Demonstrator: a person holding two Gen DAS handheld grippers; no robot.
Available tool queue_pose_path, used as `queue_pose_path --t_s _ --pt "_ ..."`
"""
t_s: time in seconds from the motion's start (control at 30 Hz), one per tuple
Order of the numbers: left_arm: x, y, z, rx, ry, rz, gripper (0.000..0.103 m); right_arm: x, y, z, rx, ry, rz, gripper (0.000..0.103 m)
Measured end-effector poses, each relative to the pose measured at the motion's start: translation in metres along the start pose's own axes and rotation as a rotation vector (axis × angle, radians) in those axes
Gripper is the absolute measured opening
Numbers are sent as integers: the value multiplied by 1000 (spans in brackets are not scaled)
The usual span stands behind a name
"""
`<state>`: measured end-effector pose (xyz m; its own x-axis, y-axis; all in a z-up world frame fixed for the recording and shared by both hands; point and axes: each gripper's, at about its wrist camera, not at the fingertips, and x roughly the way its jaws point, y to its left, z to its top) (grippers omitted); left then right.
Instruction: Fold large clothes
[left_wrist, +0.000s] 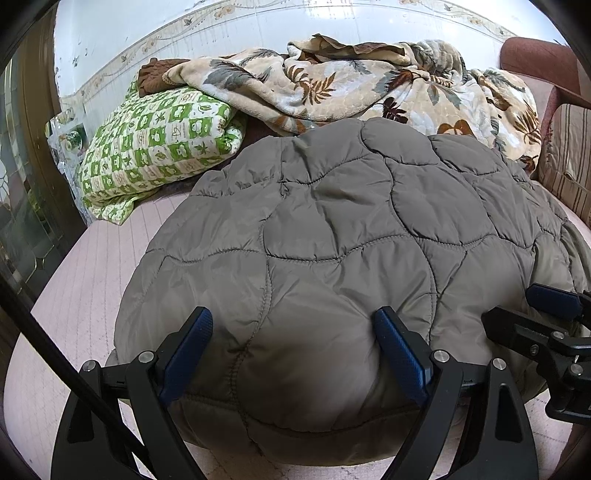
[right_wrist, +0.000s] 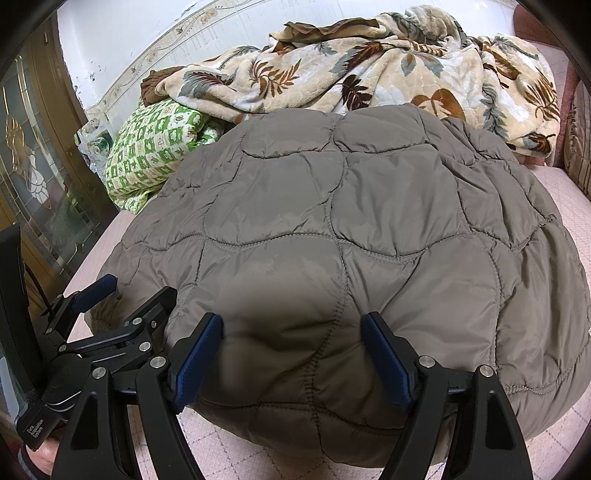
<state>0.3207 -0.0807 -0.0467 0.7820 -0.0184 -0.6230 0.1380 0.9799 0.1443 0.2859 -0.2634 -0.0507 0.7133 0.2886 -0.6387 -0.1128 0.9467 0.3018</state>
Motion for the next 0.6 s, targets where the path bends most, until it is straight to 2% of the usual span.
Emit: queue_pose_path --t_s 0.6 --pt "-1 -4 -4 37 -35 26 89 0 1 -1 -3 1 1 83"
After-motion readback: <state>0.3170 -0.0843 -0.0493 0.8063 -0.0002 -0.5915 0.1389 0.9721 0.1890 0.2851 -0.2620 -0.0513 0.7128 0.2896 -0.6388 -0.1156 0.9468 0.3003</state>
